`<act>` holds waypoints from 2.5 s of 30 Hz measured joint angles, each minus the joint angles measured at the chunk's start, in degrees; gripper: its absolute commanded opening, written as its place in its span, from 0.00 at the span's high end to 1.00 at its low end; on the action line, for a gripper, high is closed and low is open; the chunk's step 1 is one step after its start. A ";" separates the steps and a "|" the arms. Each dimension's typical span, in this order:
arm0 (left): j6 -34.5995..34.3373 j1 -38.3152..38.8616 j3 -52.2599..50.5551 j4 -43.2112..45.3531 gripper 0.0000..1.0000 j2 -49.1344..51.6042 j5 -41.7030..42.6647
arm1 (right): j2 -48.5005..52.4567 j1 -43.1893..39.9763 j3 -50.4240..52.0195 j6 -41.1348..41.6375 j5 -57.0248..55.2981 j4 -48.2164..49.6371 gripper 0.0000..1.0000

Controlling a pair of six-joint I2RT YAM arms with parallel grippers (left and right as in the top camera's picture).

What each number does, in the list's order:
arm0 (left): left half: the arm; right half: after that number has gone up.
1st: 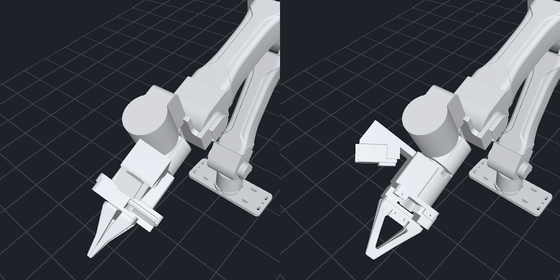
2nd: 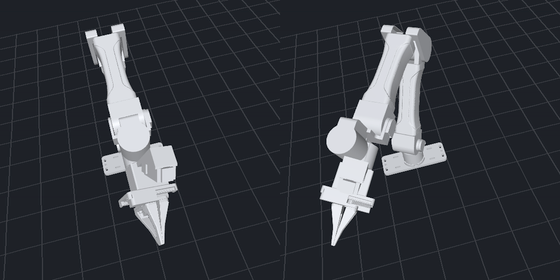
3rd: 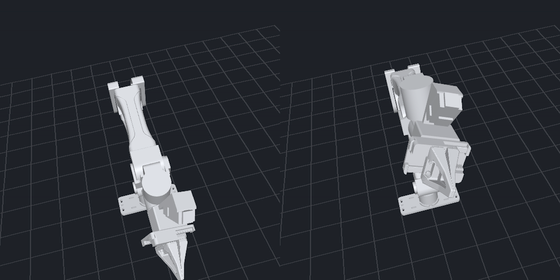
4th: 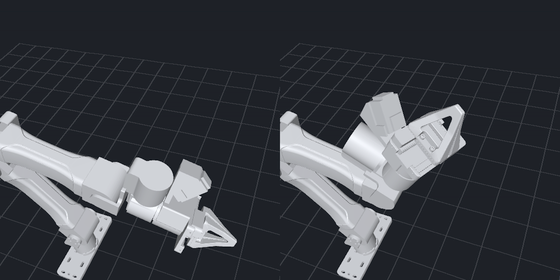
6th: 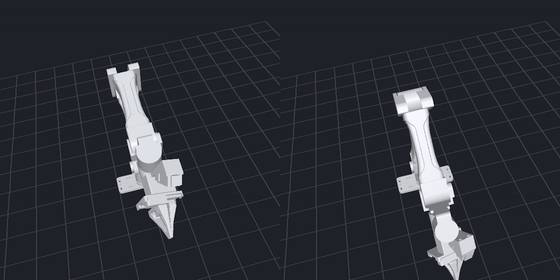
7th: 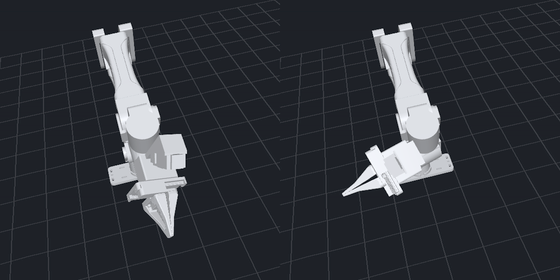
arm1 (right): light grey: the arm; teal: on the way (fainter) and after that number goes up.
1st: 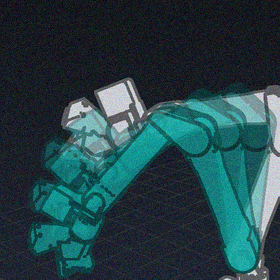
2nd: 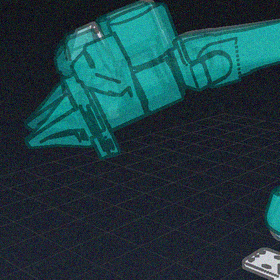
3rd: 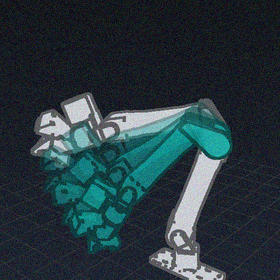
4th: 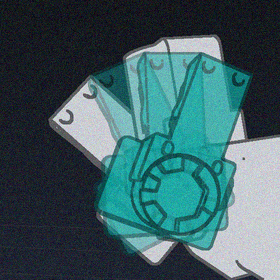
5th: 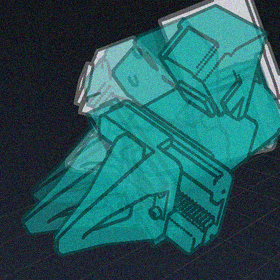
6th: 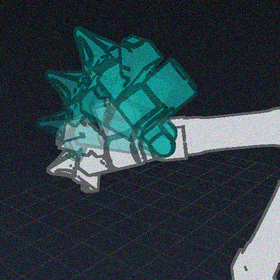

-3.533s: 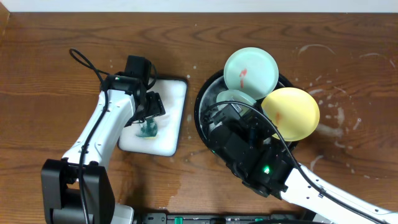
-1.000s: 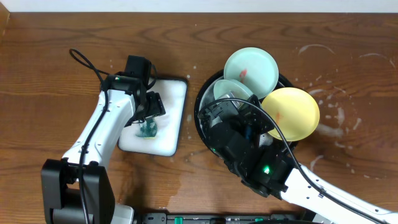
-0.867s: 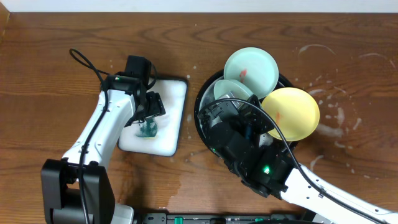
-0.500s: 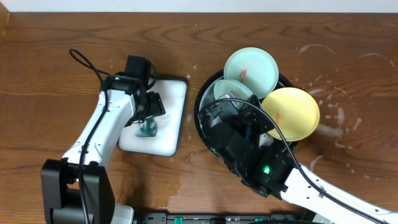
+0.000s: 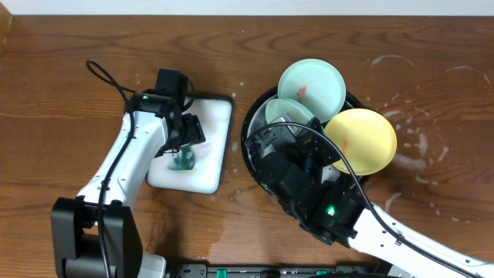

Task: Clean dirty plates on tray and stack at the side

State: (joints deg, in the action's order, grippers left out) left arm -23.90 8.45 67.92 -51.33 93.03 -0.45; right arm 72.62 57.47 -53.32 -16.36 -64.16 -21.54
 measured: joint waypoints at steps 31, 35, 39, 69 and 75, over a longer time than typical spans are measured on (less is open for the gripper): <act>-0.02 0.02 0.00 0.02 0.18 0.00 0.00 | -1.90 -26.18 -0.13 36.02 36.50 -8.59 0.99; -0.02 0.02 0.00 0.04 0.18 0.00 0.00 | -4.13 -40.94 -0.15 39.85 50.03 -7.13 0.99; -0.02 0.02 0.00 0.02 0.18 0.00 0.00 | -4.48 -58.10 -0.17 42.27 65.29 -6.99 0.99; -0.02 0.02 0.00 0.02 0.18 0.00 0.02 | 22.69 -102.07 -0.20 44.04 73.85 -0.15 0.59; -0.02 0.02 0.00 0.04 0.18 0.00 0.00 | 20.44 -100.63 -0.20 39.67 82.75 2.08 0.45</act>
State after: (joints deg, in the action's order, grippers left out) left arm -23.92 8.47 67.92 -51.29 93.03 -0.45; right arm 93.06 -43.16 -53.52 23.31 18.59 -19.46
